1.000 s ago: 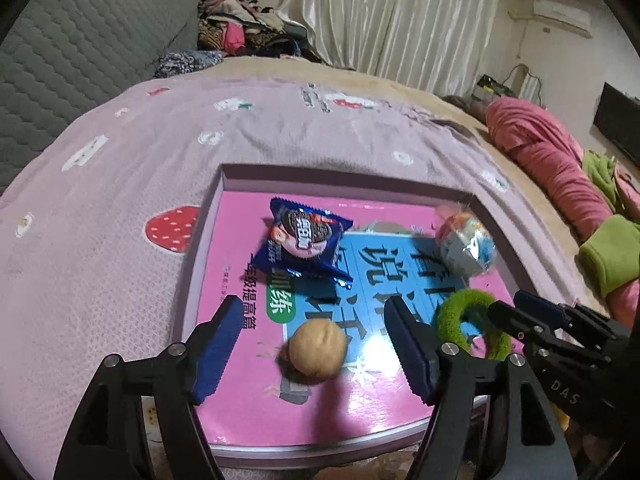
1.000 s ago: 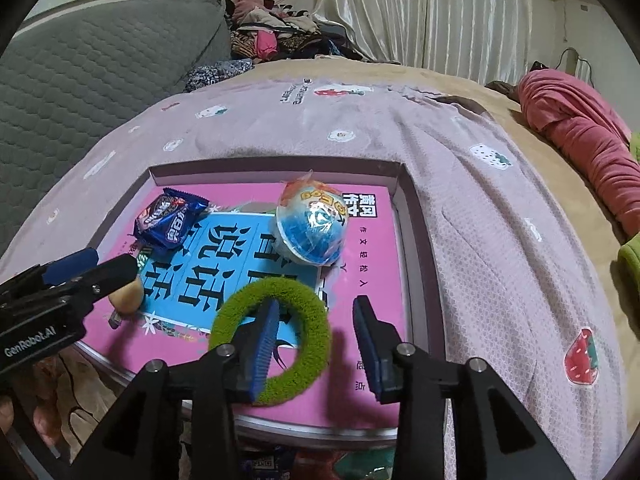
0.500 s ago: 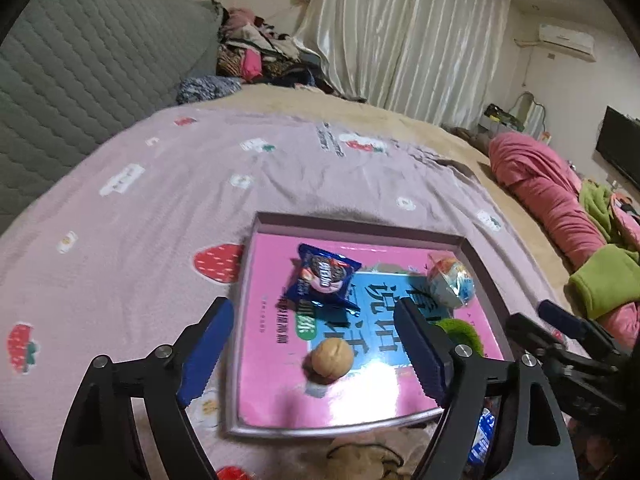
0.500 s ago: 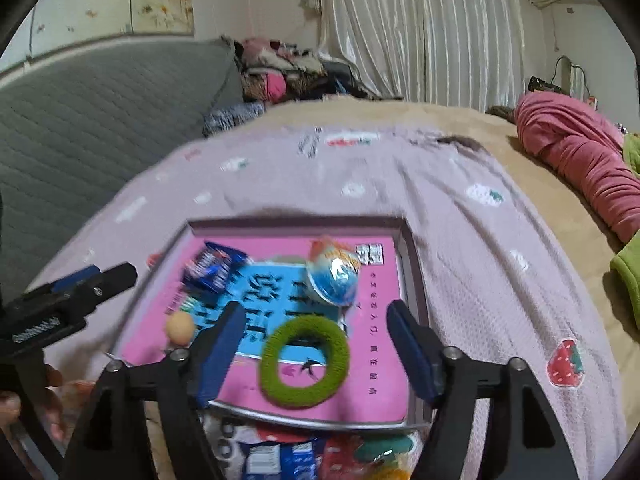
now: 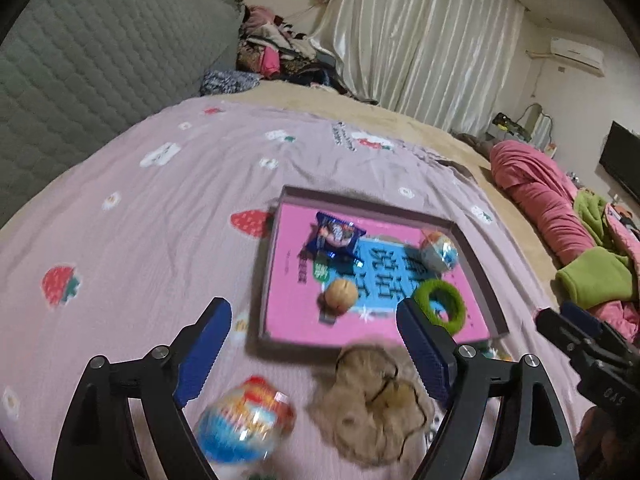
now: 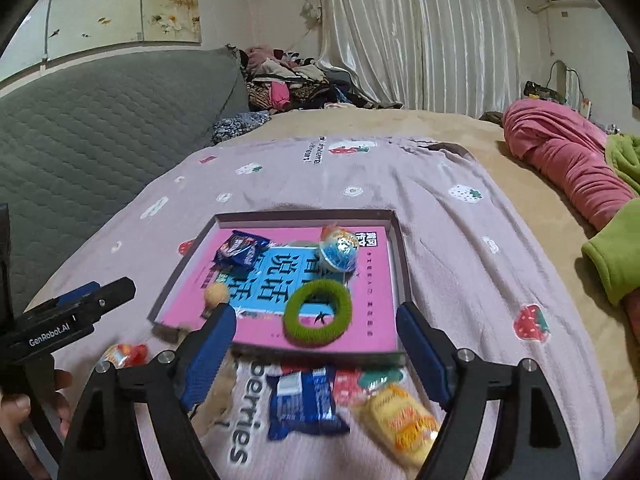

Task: Organize objects
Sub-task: 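Withdraw both open tools from the tray back toward the loose items, then move left tool to the blue egg bag while right tool approaches the beige scrunchie, then close left tool on the egg bag while right tool grasps the scrunchie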

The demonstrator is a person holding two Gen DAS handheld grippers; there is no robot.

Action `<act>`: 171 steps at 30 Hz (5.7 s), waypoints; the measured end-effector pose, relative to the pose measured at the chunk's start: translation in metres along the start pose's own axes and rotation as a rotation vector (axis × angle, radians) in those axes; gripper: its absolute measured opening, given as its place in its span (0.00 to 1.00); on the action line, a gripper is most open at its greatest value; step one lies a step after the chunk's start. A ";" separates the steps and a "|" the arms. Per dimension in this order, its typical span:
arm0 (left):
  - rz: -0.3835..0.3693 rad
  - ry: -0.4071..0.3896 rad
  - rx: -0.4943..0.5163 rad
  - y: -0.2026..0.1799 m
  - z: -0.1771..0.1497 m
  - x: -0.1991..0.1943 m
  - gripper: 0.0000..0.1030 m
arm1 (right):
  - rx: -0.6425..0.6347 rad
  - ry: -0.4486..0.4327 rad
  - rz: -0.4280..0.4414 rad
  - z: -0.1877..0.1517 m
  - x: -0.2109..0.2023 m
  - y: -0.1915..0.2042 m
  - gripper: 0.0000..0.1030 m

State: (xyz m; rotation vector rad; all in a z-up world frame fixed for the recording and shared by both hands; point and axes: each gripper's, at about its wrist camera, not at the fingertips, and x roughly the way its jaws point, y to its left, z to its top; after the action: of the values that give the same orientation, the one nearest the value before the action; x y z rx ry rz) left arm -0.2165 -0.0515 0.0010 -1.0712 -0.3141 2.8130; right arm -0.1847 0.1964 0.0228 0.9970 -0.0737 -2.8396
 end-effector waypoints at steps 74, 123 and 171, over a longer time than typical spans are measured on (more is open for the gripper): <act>0.109 0.019 0.121 0.009 -0.062 -0.137 0.83 | -0.143 -0.023 -0.002 -0.031 -0.137 0.065 0.89; 0.142 0.142 0.144 0.030 -0.073 -0.007 0.83 | -0.177 0.198 -0.004 -0.051 0.032 0.089 0.89; 0.086 0.199 0.151 0.043 -0.069 0.044 0.55 | -0.218 0.269 0.119 -0.064 0.085 0.095 0.21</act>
State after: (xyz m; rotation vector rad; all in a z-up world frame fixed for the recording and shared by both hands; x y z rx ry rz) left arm -0.2048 -0.0750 -0.0872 -1.3437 -0.0361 2.7191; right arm -0.2002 0.0906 -0.0718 1.2640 0.1920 -2.5158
